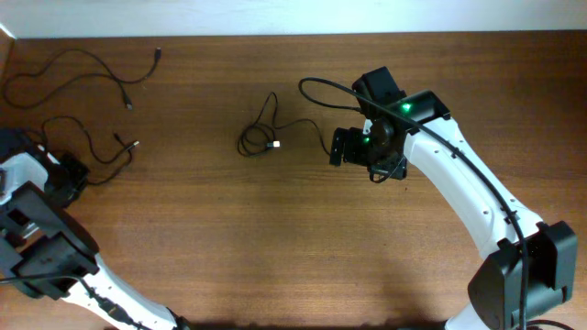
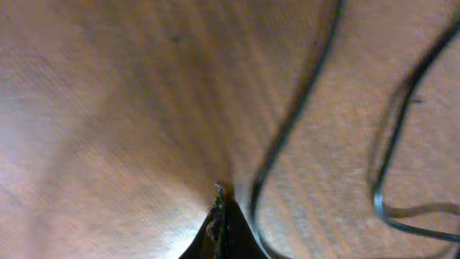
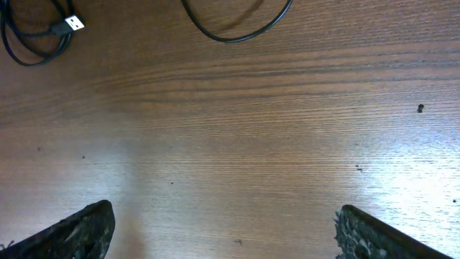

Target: Untangle cables

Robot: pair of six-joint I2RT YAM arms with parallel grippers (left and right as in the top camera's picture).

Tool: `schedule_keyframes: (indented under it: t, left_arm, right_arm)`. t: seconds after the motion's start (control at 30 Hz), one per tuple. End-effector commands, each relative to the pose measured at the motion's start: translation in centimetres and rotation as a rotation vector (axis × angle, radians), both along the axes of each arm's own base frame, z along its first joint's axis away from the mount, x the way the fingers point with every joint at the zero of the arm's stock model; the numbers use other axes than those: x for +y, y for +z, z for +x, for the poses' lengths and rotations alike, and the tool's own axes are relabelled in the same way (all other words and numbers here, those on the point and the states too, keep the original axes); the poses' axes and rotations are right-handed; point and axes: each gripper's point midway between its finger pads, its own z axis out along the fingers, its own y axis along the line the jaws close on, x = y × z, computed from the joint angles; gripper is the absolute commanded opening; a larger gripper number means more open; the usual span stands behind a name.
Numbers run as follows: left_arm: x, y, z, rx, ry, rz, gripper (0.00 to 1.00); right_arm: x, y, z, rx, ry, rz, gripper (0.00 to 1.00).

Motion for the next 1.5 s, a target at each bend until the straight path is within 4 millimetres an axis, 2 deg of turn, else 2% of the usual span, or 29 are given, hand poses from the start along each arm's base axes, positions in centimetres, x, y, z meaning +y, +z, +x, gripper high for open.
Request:
schedule_keyframes:
  t: [0.0, 0.17, 0.3, 0.37, 0.43, 0.5, 0.53, 0.57, 0.6, 0.63, 0.67, 0.7, 0.73, 0.77, 0.83, 0.9, 0.93, 0.97, 1.0, 1.07, 1.17, 1.23, 1.33, 1.4, 1.43, 1.47]
  left_arm:
    - [-2.0, -0.4, 1.3, -0.027, -0.035, -0.032, 0.00]
    - [-1.6, -0.1, 2.6, -0.066, -0.047, 0.002, 0.00]
    - [1.4, 0.1, 0.6, 0.053, -0.010, 0.163, 0.00]
    - [2.2, 1.4, 0.3, 0.072, 0.003, 0.195, 0.00]
    - [2.3, 4.7, 1.7, 0.003, -0.006, 0.193, 0.00]
    - [1.5, 10.0, 4.5, -0.171, -0.047, 0.169, 0.00]
    - [0.2, 12.9, 6.1, -0.289, -0.095, 0.124, 0.00]
    - [-1.7, 15.6, 7.6, -0.409, -0.157, 0.062, 0.00]
    - [-6.8, 20.9, 10.5, -0.666, -0.340, -0.084, 0.00]
    - [-8.9, 22.1, 11.3, -0.728, -0.409, -0.134, 0.00]
    - [-11.7, 22.8, 12.1, -0.765, -0.479, -0.193, 0.08]
    - [-14.7, 22.3, 12.5, -0.736, -0.524, -0.239, 0.29]
    - [-17.0, 21.2, 12.8, -0.680, -0.543, -0.251, 0.56]
    - [-19.2, 19.8, 12.8, -0.603, -0.559, -0.240, 0.62]
    - [-22.3, 16.7, 12.5, -0.444, -0.581, -0.162, 0.69]
    - [-26.3, 13.7, 11.8, -0.305, -0.645, -0.074, 0.94]
    - [-27.8, 12.6, 11.5, -0.261, -0.674, -0.038, 0.95]
    - [-29.8, 11.5, 11.2, -0.219, -0.716, 0.005, 0.70]
    - [-31.1, 10.6, 11.0, -0.179, -0.745, 0.058, 0.61]
    - [-32.7, 9.0, 10.8, -0.124, -0.784, 0.115, 0.60]
    - [-35.5, 5.7, 10.0, -0.056, -0.759, 0.042, 0.42]
    - [-37.8, 4.0, 9.3, -0.028, -0.774, -0.045, 0.36]
    - [-39.8, 3.6, 8.8, -0.024, -0.817, -0.058, 0.31]
    - [-40.2, 3.6, 8.8, -0.024, -0.826, -0.041, 0.24]
    - [-39.5, 3.3, 8.9, -0.011, -0.787, -0.011, 0.17]
    - [-39.0, 3.0, 8.9, 0.004, -0.725, -0.004, 0.15]
  right_arm:
    - [0.2, -0.3, -0.3, 0.009, 0.014, 0.001, 0.98]
    - [0.1, -0.4, -0.5, 0.018, 0.014, -0.003, 0.98]
    - [-0.1, -0.5, -1.0, 0.039, 0.014, -0.013, 0.98]
    - [-0.1, -0.5, -1.0, 0.038, 0.015, -0.012, 0.98]
    - [-0.1, -0.4, -0.9, 0.035, 0.015, -0.011, 0.98]
    - [-0.2, -0.5, -1.1, 0.042, 0.015, -0.015, 0.98]
    - [-0.2, -0.5, -1.0, 0.040, 0.015, -0.014, 0.98]
    - [-0.1, -0.5, -0.9, 0.034, 0.015, -0.011, 0.98]
    - [0.1, -0.3, -0.4, 0.014, 0.014, -0.002, 0.98]
    - [0.2, -0.3, -0.2, 0.005, 0.014, 0.002, 0.98]
    - [0.4, -0.2, 0.1, -0.006, 0.012, 0.012, 0.98]
    - [0.9, -0.1, 0.2, -0.008, 0.017, 0.038, 0.98]
    - [1.3, 0.0, 0.0, 0.001, 0.023, 0.062, 0.98]
    - [1.4, 0.0, -0.1, 0.006, 0.025, 0.070, 0.98]
    - [1.4, 0.0, -0.2, 0.010, 0.025, 0.069, 0.98]
    - [1.4, 0.0, -0.2, 0.010, 0.025, 0.069, 0.98]
    - [1.4, 0.0, -0.2, 0.010, 0.025, 0.069, 0.98]
    - [1.4, 0.0, -0.2, 0.010, 0.025, 0.069, 0.98]
    - [1.4, 0.0, -0.2, 0.010, 0.025, 0.069, 0.98]
    - [1.4, 0.0, -0.2, 0.010, 0.025, 0.069, 0.98]
    - [1.6, 0.1, -0.3, 0.014, 0.028, 0.079, 0.98]
    - [1.6, 0.1, -0.2, 0.014, 0.028, 0.078, 0.98]
    - [1.6, 0.1, -0.2, 0.013, 0.028, 0.078, 0.98]
    - [1.6, 0.1, -0.2, 0.013, 0.028, 0.079, 0.98]
    - [1.6, 0.1, -0.2, 0.014, 0.028, 0.078, 0.98]
    - [1.6, 0.1, -0.3, 0.014, 0.028, 0.079, 0.98]
